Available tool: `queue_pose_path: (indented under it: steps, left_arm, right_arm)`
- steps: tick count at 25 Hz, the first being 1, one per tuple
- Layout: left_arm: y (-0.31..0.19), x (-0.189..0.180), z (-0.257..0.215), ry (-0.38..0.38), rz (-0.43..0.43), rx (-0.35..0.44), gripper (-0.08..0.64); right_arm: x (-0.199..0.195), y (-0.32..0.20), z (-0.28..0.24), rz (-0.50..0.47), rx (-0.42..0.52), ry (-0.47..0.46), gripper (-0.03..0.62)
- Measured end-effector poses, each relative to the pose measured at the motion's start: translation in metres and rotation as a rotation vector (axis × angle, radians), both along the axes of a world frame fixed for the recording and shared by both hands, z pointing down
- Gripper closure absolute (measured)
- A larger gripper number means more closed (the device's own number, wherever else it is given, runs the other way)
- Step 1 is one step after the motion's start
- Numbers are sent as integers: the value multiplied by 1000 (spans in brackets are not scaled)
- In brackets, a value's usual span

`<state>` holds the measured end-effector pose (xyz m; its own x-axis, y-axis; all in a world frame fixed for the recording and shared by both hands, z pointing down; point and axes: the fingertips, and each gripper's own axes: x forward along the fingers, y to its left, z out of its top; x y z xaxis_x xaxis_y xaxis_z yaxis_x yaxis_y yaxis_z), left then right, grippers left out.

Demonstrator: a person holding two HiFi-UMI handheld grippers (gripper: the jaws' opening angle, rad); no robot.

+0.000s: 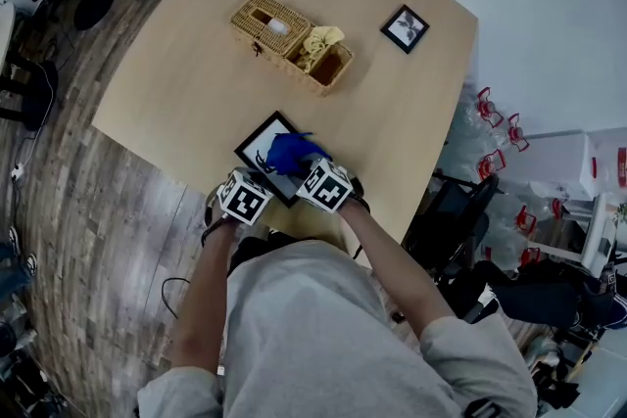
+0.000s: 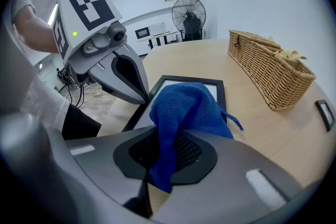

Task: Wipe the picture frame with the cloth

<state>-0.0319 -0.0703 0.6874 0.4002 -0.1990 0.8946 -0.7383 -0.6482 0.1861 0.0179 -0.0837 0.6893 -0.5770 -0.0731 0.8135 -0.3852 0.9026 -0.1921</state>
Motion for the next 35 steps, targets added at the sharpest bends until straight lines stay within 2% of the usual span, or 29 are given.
queue_pose_path:
  steps: [15, 22, 35]
  left_arm:
    - [0, -1, -1, 29, -22, -1, 508]
    - [1, 0, -1, 25, -4, 2, 508]
    - [0, 0, 0, 20, 5, -2, 508]
  right_arm:
    - [-21, -22, -1, -53, 10, 20, 546]
    - [-42, -35, -1, -73, 30, 25, 546]
    - [-68, -54, 0, -59, 53, -5, 546]
